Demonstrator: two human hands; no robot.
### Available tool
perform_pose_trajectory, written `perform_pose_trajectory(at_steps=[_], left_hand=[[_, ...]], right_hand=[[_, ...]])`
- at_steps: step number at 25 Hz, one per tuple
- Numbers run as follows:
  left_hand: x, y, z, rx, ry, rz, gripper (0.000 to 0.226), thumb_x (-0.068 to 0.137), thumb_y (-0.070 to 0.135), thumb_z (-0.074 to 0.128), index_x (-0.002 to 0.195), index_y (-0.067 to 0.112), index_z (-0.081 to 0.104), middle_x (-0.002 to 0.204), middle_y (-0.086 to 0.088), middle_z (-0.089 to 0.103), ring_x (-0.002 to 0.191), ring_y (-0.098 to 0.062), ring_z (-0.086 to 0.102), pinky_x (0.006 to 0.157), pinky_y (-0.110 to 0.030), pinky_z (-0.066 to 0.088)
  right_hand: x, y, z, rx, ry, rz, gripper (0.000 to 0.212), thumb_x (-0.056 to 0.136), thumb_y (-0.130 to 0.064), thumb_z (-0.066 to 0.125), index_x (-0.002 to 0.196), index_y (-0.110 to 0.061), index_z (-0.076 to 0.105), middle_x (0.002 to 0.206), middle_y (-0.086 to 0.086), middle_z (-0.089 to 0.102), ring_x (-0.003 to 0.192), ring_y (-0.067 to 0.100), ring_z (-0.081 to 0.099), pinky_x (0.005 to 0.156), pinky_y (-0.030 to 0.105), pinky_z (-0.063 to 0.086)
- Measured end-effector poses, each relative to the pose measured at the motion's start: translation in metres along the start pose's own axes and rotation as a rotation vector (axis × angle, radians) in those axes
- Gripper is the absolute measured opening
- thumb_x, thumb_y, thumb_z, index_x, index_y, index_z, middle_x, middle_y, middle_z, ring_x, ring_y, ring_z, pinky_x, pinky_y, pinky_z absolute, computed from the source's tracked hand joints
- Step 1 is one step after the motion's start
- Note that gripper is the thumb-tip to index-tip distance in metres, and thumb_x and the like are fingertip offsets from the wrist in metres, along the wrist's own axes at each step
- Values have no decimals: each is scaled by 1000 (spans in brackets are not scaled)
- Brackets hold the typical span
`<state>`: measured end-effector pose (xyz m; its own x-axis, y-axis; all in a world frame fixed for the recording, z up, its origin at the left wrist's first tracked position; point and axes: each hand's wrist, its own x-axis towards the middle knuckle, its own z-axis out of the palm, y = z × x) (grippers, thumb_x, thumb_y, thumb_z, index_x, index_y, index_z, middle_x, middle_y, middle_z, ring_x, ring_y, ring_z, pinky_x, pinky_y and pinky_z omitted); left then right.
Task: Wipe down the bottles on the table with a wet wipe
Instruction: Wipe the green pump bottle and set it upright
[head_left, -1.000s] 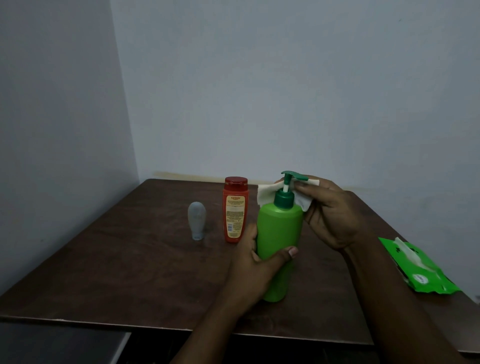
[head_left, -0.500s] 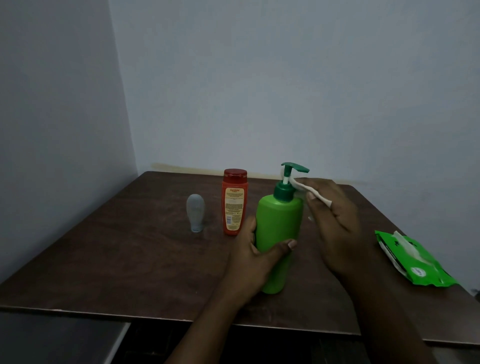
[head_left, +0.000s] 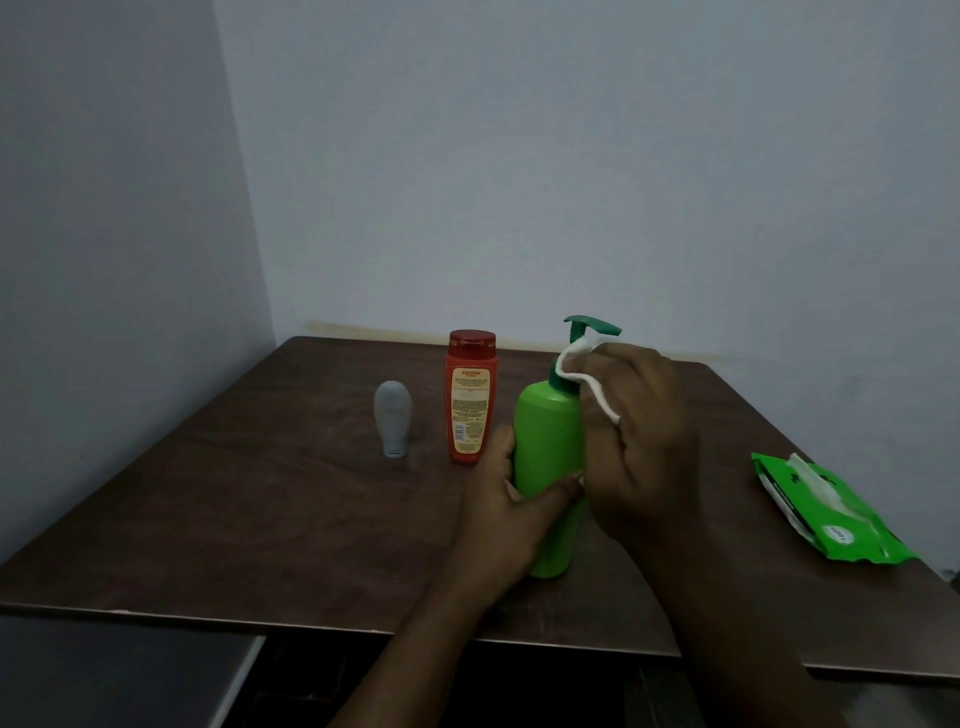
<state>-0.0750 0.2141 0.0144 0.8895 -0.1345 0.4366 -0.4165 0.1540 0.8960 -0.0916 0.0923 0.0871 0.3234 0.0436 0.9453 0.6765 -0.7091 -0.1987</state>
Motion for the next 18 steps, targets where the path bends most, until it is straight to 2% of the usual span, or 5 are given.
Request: perform_pose_trajectory(at_steps=[5,9,12,15,18], left_hand=[[1,2,0,-3,3,-13,47,81,20,87,112,47,63,112,1,75,102,-20,74,87,-54,61],[0,3,0,11,4,-25,44,82,17,87,112,40,63,109,0,75,100,-21,73,85,-55,61],[-1,4,0,16,6,-29,45,82,20,87,111,44,64,110,1,75,102,-21,74,85,-56,61],[-1,5,0,2,5,-34,48,82,17,86,109,51,64,111,2,75,102,-19,74,86,-54,62],[-1,6,2,2,5,-18,50,83,16,86,114,48,64,112,3,75,103,-19,74,86,-51,62]], right_hand=[[12,22,0,624,8,349,27,100,5,40,94,2,66,97,12,67,98,18,64,88,29,51],[31,53,11,1291,-137,657,22,94,-10,49,101,8,60,117,35,53,114,48,51,109,63,35],[42,61,20,1437,-247,746,28,91,-16,46,91,0,69,103,28,64,102,42,61,105,59,41],[46,56,21,1534,-323,785,21,78,-25,68,88,-7,75,94,14,74,91,31,71,92,46,55],[40,56,25,1527,-247,805,39,72,-27,76,97,2,69,98,25,68,93,39,66,92,47,52]])
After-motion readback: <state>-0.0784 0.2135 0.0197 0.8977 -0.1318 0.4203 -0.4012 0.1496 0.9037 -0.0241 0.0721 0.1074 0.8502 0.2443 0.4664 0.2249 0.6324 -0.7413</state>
